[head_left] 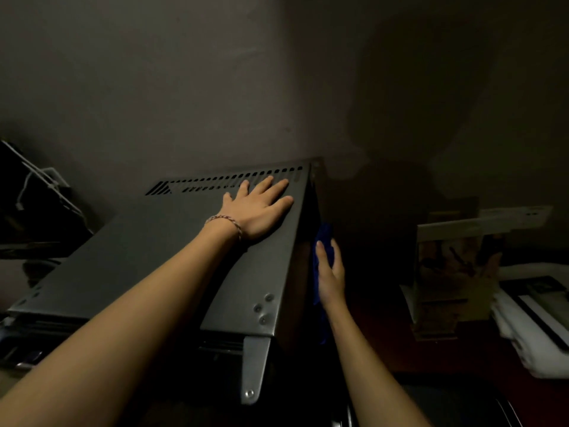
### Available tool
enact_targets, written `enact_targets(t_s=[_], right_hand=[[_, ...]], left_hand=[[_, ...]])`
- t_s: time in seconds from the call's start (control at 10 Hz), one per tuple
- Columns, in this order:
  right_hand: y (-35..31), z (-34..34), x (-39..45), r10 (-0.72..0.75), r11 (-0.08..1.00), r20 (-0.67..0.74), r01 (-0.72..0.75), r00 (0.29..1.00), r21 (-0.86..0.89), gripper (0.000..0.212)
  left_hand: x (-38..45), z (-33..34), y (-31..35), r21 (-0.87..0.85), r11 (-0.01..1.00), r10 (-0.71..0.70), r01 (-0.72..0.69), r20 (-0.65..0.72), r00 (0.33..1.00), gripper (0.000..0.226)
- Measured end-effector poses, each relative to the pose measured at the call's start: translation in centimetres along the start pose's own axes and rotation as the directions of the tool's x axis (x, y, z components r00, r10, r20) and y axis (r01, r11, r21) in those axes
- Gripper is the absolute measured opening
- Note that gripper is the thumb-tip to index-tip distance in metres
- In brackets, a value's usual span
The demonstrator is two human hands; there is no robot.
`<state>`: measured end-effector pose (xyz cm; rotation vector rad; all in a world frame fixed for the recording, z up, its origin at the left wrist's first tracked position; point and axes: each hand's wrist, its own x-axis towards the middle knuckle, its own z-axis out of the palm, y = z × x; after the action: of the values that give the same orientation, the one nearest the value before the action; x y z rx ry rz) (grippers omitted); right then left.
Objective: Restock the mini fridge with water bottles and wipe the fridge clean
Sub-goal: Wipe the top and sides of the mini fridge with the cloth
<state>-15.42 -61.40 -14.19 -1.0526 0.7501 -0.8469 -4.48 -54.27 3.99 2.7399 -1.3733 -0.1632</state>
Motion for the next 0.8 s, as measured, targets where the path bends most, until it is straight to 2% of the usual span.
enact_targets(t_s=[0.1, 0.2, 0.3, 0.4, 0.5, 0.6, 0.8], right_hand=[[0.6, -1.0, -4.5, -0.054, 0.998, 0.003, 0.054, 0.999, 0.008, 0.054], [-0.1, -1.3, -9.3, -0.187, 0.982, 0.058, 0.189, 0.981, -0.026, 0.055], [-2.5, -0.9, -11.5, -0.324, 0.939, 0.126, 0.335, 0.938, -0.077, 0.068], [-5.4, 0.1, -10.7, -0.429, 0.893, 0.18, 0.446, 0.885, -0.066, 0.06], [-7.3, 1.4, -7.8, -0.483, 0.867, 0.187, 0.497, 0.856, -0.034, 0.056], [-8.1, 2.4, -4.1, -0.448, 0.889, 0.152, 0.457, 0.881, -0.029, 0.069], [-6.9, 2.6, 1.2, -0.239, 0.97, 0.111, 0.243, 0.965, -0.017, 0.069]], left_hand=[[0.0, 0.0, 0.0, -0.004, 1.0, 0.002, -0.002, 0.001, 1.0, 0.056], [0.0, 0.0, 0.0, -0.003, 1.0, 0.002, -0.002, -0.004, 1.0, 0.056], [0.1, 0.1, -0.1, -0.001, 1.0, 0.0, 0.0, -0.007, 1.0, 0.056], [0.2, 0.2, -0.1, -0.001, 1.0, 0.007, -0.007, -0.013, 1.0, 0.056], [0.2, 0.2, -0.3, 0.007, 1.0, 0.012, -0.012, -0.004, 1.0, 0.058], [0.4, 0.2, -0.3, 0.023, 1.0, 0.018, -0.018, -0.006, 1.0, 0.057], [0.6, 0.4, -0.5, -0.001, 1.0, 0.02, -0.02, -0.047, 0.999, 0.056]])
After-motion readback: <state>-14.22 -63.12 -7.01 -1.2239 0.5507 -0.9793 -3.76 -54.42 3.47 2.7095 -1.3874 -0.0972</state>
